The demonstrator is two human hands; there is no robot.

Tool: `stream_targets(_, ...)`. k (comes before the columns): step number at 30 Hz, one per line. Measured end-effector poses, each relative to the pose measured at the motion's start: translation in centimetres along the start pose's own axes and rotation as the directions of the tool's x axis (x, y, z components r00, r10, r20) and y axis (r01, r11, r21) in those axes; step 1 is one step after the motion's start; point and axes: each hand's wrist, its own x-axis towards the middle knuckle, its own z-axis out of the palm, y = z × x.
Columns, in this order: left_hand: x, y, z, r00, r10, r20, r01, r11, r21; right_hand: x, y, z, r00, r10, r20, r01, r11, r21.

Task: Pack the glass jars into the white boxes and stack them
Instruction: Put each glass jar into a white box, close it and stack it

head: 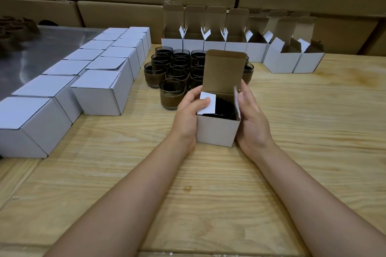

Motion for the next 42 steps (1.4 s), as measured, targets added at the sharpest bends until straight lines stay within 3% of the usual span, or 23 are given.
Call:
stream_targets(3,0.0,0.0,0.0,1.000,0.017,0.010,-0.017,1.000,0.023,0.1,0.0,0.0,0.998,-0.065,-0.022,0.062,0.992,-0.107)
stream_targets(9,-0.1,-0.2,0.0,0.996,0.082,-0.032,-0.078,0.991,0.112,-0.1,-0.1,0.0,0.992,-0.126,0.009,0.126,0.987,-0.096)
stream_targets(14,-0.4,-0.4,0.3,0.989,0.140,-0.051,-0.131,0.981,0.145,-0.7,-0.2,0.8,0.981,-0.191,0.025,0.191,0.953,-0.234)
stream_targets(24,-0.6,-0.3,0.1,0.995,0.088,-0.045,-0.076,0.974,0.215,-1.5,-0.4,-0.3,0.956,-0.238,0.172,0.290,0.852,-0.435)
stream_targets(32,-0.6,-0.3,-0.2,0.998,0.052,0.042,-0.055,0.996,0.064,-1.5,-0.7,-0.4,0.953,-0.208,0.221,0.296,0.801,-0.520)
stream_targets(42,-0.7,-0.3,-0.4,0.997,0.069,0.027,-0.071,0.991,0.111,-1.0,-0.4,-1.2,0.983,-0.115,0.141,0.165,0.886,-0.433)
